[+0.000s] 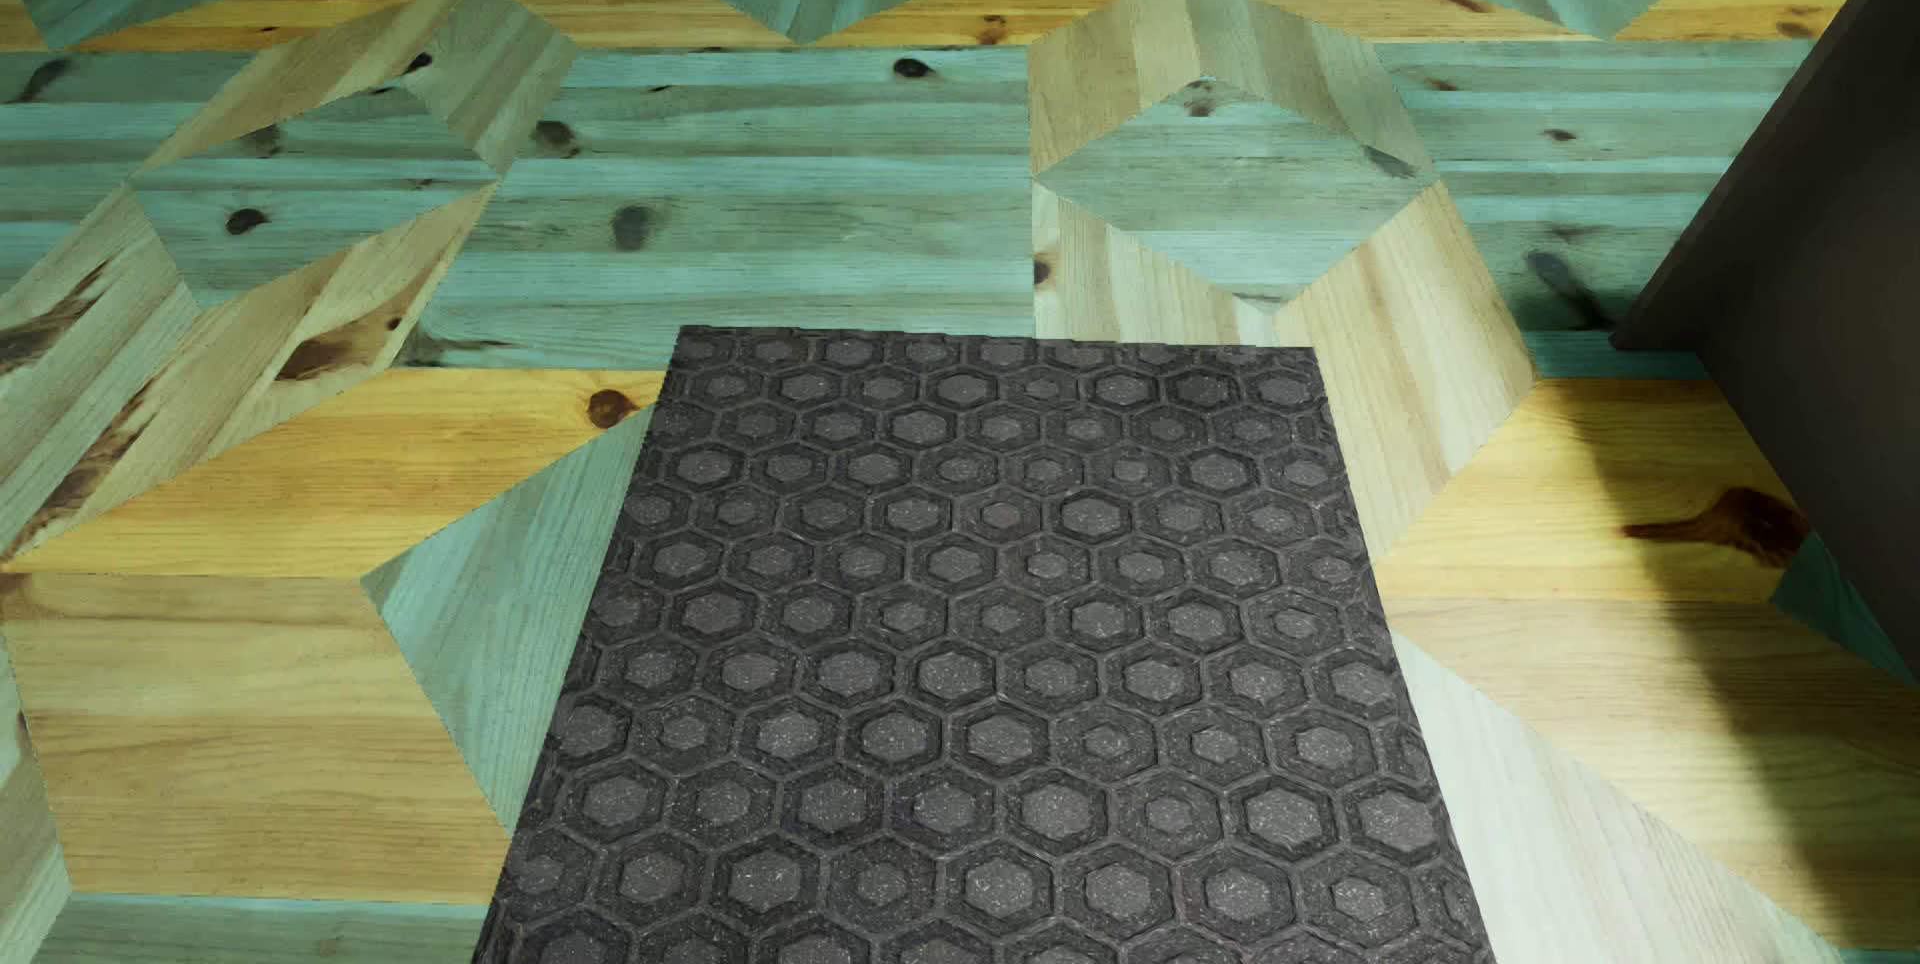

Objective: Walk to the officechair

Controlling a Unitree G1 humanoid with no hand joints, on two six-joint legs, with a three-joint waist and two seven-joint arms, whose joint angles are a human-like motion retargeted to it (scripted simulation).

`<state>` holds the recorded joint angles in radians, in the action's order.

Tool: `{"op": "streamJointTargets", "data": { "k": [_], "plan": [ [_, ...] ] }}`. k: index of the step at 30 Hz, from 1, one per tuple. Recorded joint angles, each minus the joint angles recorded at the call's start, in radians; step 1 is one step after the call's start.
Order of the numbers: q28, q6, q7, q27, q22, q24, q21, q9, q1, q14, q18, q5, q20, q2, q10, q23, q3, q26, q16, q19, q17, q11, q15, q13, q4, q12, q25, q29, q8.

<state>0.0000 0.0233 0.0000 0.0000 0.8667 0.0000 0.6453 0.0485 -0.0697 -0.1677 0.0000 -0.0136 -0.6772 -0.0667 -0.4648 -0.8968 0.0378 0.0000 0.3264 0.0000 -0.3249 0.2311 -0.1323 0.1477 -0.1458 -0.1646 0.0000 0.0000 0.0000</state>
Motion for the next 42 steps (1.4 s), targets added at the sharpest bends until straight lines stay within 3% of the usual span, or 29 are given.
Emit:
{"op": "streamJointTargets", "data": {
  "k": [1,2,3,5,7,9,14,16,18,19,21,22,24,25,26,29,30,32,33,35,36,37,38,39,40,42],
  "plan": [
    [0.0,0.001,0.0,0.0,0.002,0.0,-0.067,-0.004,-0.025,0.016,0.0,-0.004,-0.005,0.027,-0.014,-0.013,-0.026,0.0,-0.003,0.0,-0.003,0.023,-0.024,0.006,-0.01,0.008,0.0,0.0,0.0],
    [0.0,0.015,0.0,0.0,-0.008,0.0,-0.096,-0.018,-0.016,0.009,0.0,-0.006,-0.002,-0.012,-0.026,-0.009,0.031,0.0,0.001,0.0,0.002,-0.065,-0.075,0.038,-0.025,-0.013,0.0,0.0,0.0],
    [0.0,0.003,0.0,0.0,-0.017,0.0,-0.074,-0.002,-0.022,0.021,0.0,0.002,-0.005,0.041,-0.036,-0.005,-0.005,0.0,0.005,0.0,-0.005,0.266,-0.201,0.034,-0.018,0.0,0.0,0.0,0.0],
    [0.0,0.013,0.0,0.0,-0.061,0.0,-0.075,0.023,0.015,-0.042,0.0,-0.013,0.017,0.156,-0.037,0.004,0.011,0.0,0.013,0.0,-0.007,0.455,-0.217,0.055,-0.034,0.0,0.0,0.0,0.0],
    [0.0,0.025,0.0,0.0,-0.071,0.0,-0.084,0.076,0.088,-0.084,0.0,-0.028,-0.035,0.269,-0.043,-0.021,0.037,0.0,0.038,0.0,0.014,0.688,-0.178,0.067,-0.032,0.038,0.0,0.0,0.0],
    [0.0,0.0,0.0,0.0,-0.06,0.0,-0.079,0.055,0.117,-0.142,0.0,-0.031,-0.017,0.387,-0.014,-0.017,0.137,0.0,0.025,0.0,0.008,0.689,-0.168,0.102,-0.005,0.07,0.0,0.0,0.0],
    [0.0,-0.005,0.0,0.0,-0.117,0.0,-0.089,0.073,0.335,-0.341,0.0,-0.054,0.031,0.583,0.066,-0.091,0.224,0.0,0.034,0.0,0.0,0.417,0.035,0.147,0.023,0.134,0.0,0.0,0.0],
    [0.0,-0.005,0.0,0.0,-0.107,0.0,-0.099,0.081,0.395,-0.355,0.0,-0.062,0.032,0.625,0.065,-0.108,0.26,0.0,0.038,0.0,-0.001,0.392,0.025,0.152,0.037,0.152,0.0,0.0,0.0],
    [0.0,-0.021,0.0,0.0,-0.073,0.0,-0.084,0.078,0.435,-0.29,0.0,-0.058,-0.005,0.661,0.041,-0.108,0.309,0.0,0.035,0.0,-0.013,0.526,0.031,0.156,0.071,0.142,0.0,0.0,0.0],
    [0.0,-0.048,0.0,0.0,-0.034,0.0,-0.058,0.075,0.43,-0.199,0.0,-0.039,-0.005,0.668,-0.006,-0.128,0.321,0.0,0.017,0.0,-0.014,0.59,0.006,0.145,0.104,0.123,0.0,0.0,0.0],
    [0.0,-0.046,0.0,0.0,-0.028,0.0,-0.093,0.06,0.37,0.1,0.0,-0.012,0.001,0.591,-0.235,-0.126,0.3,0.0,0.007,0.0,-0.009,0.656,-0.08,0.138,0.129,0.04,0.0,0.0,0.0],
    [0.0,-0.046,0.0,0.0,-0.019,0.0,-0.116,0.071,0.292,0.226,0.0,0.018,-0.042,0.536,-0.416,-0.122,0.244,0.0,0.015,0.0,-0.003,0.648,-0.115,0.126,0.133,0.028,0.0,0.0,0.0],
    [0.0,-0.028,0.0,0.0,-0.002,0.0,-0.121,0.078,0.059,0.222,0.0,0.038,-0.075,0.404,-0.808,-0.063,0.176,0.0,0.026,0.0,0.003,0.603,-0.178,0.098,0.129,-0.007,0.0,0.0,0.0],
    [0.0,-0.007,0.0,0.0,0.007,0.0,-0.14,0.09,-0.044,0.219,0.0,0.038,-0.024,0.323,-0.878,-0.02,0.095,0.0,0.018,0.0,0.007,0.55,-0.18,0.082,0.101,-0.032,0.0,0.0,0.0],
    [0.0,0.01,0.0,0.0,-0.012,0.0,-0.132,0.09,-0.146,0.223,0.0,0.036,-0.003,0.243,-0.851,0.024,0.03,0.0,0.029,0.0,0.001,0.49,-0.186,0.063,0.088,-0.064,0.0,0.0,0.0],
    [0.0,0.049,0.0,0.0,0.013,0.0,-0.183,0.1,-0.302,0.44,0.0,0.003,-0.05,-0.033,-0.346,0.136,-0.123,0.0,0.05,0.0,-0.02,0.321,-0.223,0.036,0.057,-0.109,0.0,0.0,0.0],
    [0.0,0.05,0.0,0.0,0.005,0.0,-0.186,0.091,-0.337,0.375,0.0,0.0,-0.046,-0.096,-0.168,0.164,-0.158,0.0,0.056,0.0,-0.031,0.288,-0.263,0.016,0.06,-0.129,0.0,0.0,0.0],
    [0.0,0.054,0.0,0.0,0.036,0.0,-0.194,0.07,-0.374,-0.079,0.0,0.002,-0.052,-0.208,0.021,0.179,-0.179,0.0,0.051,0.0,-0.048,0.264,-0.343,-0.03,0.058,-0.15,0.0,0.0,0.0],
    [0.0,0.056,0.0,0.0,0.043,0.0,-0.219,0.066,-0.397,-0.13,0.0,-0.001,-0.073,-0.234,0.009,0.169,-0.21,0.0,0.051,0.0,-0.041,0.279,-0.358,-0.038,0.069,-0.154,0.0,0.0,0.0],
    [0.0,0.088,0.0,0.0,0.056,0.0,-0.246,0.068,-0.46,0.287,0.0,-0.033,-0.09,-0.275,-0.092,0.124,-0.24,0.0,0.046,0.0,-0.02,0.358,-0.251,-0.03,0.039,-0.163,0.0,0.0,0.0],
    [0.0,0.119,0.0,0.0,0.072,0.0,-0.257,0.074,-0.461,0.399,0.0,-0.068,-0.104,-0.268,-0.179,0.09,-0.248,0.0,0.044,0.0,0.002,0.46,-0.1,-0.003,0.012,-0.156,0.0,0.0,0.0],
    [0.0,0.134,0.0,0.0,0.083,0.0,-0.238,0.072,-0.409,0.397,0.0,-0.09,-0.109,-0.232,-0.217,0.053,-0.224,0.0,0.046,0.0,0.017,0.626,0.103,0.029,-0.019,-0.156,0.0,0.0,0.0],
    [0.0,0.133,0.0,0.0,0.086,0.0,-0.223,0.064,-0.364,0.38,0.0,-0.103,-0.077,-0.132,-0.242,0.038,-0.193,0.0,0.037,0.0,0.024,0.832,0.23,0.06,-0.05,-0.156,0.0,0.0,0.0],
    [0.0,0.141,0.0,0.0,0.059,0.0,-0.177,0.076,-0.283,0.329,0.0,-0.124,-0.079,-0.04,-0.232,0.024,-0.158,0.0,0.046,0.0,0.022,1.034,0.154,0.078,-0.074,-0.141,0.0,0.0,0.0],
    [0.0,0.133,0.0,0.0,0.043,0.0,-0.156,0.087,-0.183,0.254,0.0,-0.132,-0.07,0.05,-0.201,0.02,-0.106,0.0,0.047,0.0,0.022,1.149,-0.013,0.098,-0.072,-0.121,0.0,0.0,0.0],
    [0.0,0.074,0.0,0.0,0.01,0.0,-0.159,0.078,-0.015,0.113,0.0,-0.114,-0.076,0.233,-0.124,-0.015,0.023,0.0,0.05,0.0,0.012,1.129,-0.175,0.137,-0.041,-0.051,0.0,0.0,0.0]
  ]
}}
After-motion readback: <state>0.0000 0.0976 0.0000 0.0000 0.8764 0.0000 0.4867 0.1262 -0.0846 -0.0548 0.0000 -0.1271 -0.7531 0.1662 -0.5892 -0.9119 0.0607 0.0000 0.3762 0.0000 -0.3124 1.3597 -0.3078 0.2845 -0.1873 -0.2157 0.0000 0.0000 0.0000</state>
